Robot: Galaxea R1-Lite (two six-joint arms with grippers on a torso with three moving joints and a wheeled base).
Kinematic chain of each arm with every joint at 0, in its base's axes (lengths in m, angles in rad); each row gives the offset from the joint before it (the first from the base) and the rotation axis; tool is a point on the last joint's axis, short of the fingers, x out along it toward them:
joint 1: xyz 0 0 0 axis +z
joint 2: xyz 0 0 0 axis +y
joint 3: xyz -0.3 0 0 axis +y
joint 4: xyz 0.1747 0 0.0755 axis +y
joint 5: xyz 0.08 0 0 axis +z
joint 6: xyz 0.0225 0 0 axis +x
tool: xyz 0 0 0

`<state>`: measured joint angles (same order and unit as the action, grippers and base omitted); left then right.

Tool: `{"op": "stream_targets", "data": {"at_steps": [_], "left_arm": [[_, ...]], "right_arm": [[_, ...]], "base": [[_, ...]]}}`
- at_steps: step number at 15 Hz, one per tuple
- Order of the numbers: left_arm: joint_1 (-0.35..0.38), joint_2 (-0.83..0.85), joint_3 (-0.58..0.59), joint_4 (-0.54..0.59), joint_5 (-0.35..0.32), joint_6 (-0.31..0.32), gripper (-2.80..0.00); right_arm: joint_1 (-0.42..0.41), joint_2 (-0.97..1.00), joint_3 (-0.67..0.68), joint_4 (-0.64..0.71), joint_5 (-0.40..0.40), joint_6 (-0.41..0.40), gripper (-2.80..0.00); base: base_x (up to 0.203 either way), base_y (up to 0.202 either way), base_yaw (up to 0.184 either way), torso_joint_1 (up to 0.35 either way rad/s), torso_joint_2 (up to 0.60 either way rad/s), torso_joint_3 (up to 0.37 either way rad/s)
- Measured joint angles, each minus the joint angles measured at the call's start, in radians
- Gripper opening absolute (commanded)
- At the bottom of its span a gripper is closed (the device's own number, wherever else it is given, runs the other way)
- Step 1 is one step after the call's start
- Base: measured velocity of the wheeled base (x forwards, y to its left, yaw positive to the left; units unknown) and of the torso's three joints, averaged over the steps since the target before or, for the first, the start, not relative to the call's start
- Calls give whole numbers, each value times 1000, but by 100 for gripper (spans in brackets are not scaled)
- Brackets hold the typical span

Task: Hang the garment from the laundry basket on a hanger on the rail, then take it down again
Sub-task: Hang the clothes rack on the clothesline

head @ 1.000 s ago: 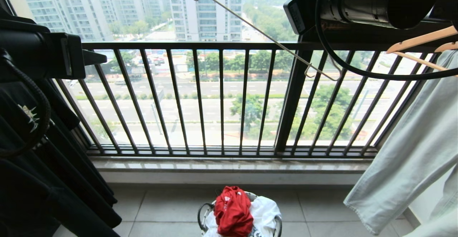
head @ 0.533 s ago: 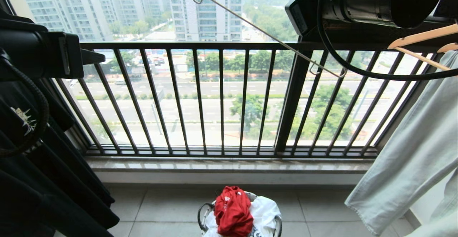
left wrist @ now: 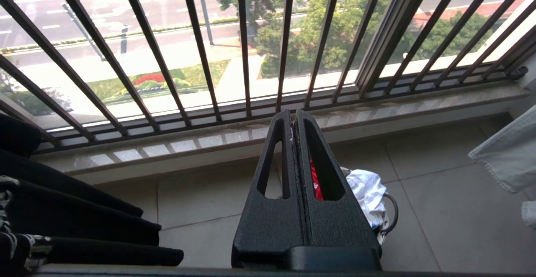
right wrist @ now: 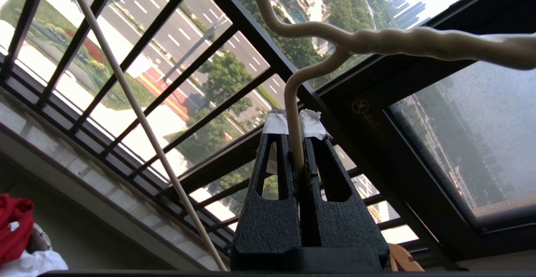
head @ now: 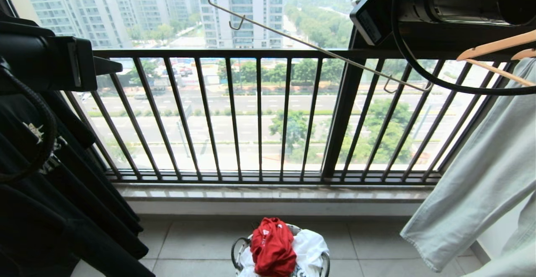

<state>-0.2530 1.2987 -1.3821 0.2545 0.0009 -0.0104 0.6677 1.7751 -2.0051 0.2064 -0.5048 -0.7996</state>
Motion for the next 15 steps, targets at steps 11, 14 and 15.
{"op": "stream_targets", "data": {"at_steps": [11,14,15], "left_arm": [[16,-2,-2,-1,-1,0,-280],[23,-4,-2,-26,-12,-1,-280],[33,-4,1,-33,-38,-2,-280]], "right_arm": [[19,10,-1,-54,-1,-113,-280],[24,13,-1,-51,-8,-128,-280],[27,13,-1,-50,-13,-129,-280]], "base": [[0,0,0,0,0,0],[0,0,0,0,0,0],[0,0,0,0,0,0]]}}
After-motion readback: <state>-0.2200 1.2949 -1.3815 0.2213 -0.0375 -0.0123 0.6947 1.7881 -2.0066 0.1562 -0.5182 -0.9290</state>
